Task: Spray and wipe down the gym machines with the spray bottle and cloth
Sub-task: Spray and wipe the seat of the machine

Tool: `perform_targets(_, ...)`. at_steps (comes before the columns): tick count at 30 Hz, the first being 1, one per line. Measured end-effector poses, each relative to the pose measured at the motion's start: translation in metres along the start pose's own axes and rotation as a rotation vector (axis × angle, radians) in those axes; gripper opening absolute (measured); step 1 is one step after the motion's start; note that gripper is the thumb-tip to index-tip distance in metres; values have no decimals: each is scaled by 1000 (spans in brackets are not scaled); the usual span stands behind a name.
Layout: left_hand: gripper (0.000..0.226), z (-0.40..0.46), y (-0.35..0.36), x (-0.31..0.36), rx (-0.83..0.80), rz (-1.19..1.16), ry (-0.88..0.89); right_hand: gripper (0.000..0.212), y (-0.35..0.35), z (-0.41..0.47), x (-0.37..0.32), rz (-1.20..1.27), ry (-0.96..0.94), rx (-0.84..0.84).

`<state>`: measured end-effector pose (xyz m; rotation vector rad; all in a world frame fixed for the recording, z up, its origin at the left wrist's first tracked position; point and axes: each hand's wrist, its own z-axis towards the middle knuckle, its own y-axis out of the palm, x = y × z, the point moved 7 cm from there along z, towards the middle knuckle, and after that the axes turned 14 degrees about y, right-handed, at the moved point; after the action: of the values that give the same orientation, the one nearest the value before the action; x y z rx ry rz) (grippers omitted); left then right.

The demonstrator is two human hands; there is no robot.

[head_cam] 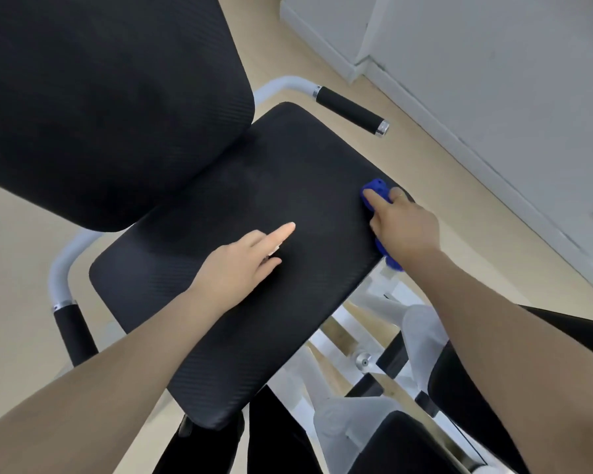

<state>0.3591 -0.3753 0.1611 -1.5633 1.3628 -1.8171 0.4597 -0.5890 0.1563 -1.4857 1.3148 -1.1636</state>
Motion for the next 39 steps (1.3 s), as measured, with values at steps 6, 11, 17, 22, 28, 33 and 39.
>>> perform_targets(6,52,1,15,6,-144,-100,-160,38,15,-48,-39,172,5,-28)
perform_targets(11,57,-15,10,13,-266,-111,-142,41,20,-115,-101,165,-467,-61)
perform_targets(17,51,-25,-7,12,-334,150,-142,35,-9,-41,-31,274,-56,-196)
perform_targets(22,45,-30,-27,23,-203,151,-188,37,-52,-49,-17,496,32,-134)
perform_targets(28,35,-46,-27,5,-205,144,-262,33,-71,-60,-17,433,42,-60)
perform_targets(33,46,-99,-37,-32,-121,128,-381,32,-63,-61,-47,315,78,-23)
perform_targets(39,45,-151,-35,-66,-243,84,-343,38,-5,-75,-119,112,13,-181)
